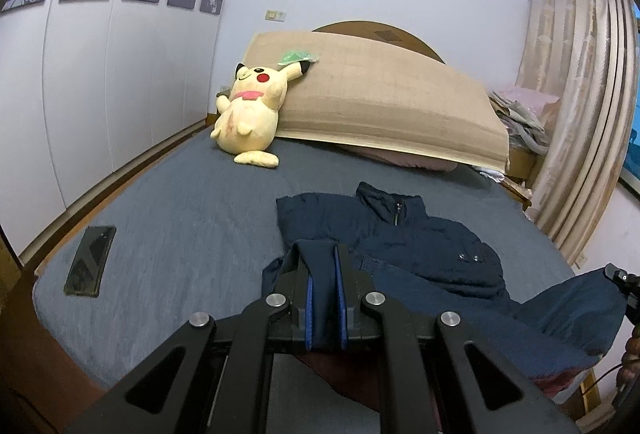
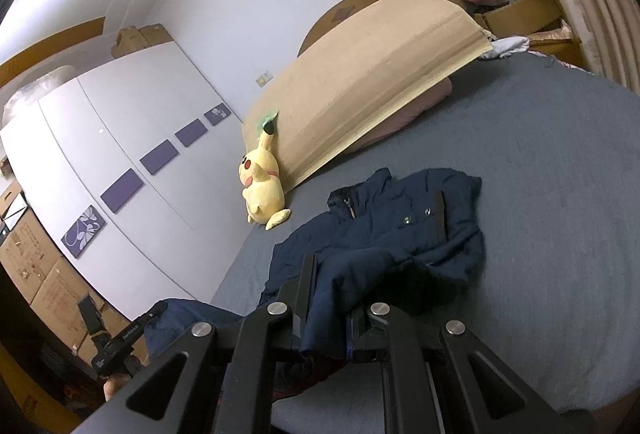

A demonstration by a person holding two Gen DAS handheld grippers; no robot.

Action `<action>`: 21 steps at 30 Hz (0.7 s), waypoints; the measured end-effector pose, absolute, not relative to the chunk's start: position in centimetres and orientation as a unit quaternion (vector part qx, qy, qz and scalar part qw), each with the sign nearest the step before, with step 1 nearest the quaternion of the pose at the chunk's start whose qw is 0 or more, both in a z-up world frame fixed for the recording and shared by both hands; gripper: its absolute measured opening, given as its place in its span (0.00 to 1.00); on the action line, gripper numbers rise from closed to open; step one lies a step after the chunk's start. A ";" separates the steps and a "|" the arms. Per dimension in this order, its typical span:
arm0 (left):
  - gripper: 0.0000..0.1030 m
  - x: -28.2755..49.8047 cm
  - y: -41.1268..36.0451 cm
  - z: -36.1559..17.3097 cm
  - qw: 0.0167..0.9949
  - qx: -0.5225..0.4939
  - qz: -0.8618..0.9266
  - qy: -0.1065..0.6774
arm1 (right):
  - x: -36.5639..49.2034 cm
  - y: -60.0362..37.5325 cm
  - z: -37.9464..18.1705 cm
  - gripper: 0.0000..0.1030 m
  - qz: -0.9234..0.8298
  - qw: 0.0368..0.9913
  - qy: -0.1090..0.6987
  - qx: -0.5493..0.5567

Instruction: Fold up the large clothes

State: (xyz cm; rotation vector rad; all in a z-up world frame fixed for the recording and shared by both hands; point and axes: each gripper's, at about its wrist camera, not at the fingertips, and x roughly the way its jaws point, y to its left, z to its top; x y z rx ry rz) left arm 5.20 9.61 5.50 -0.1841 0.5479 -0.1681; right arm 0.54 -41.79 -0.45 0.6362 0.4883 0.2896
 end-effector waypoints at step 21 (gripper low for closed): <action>0.10 10.3 8.3 6.2 0.958 -0.079 -0.071 0.266 | 5.2 -42.2 0.5 0.11 0.124 0.917 0.230 0.301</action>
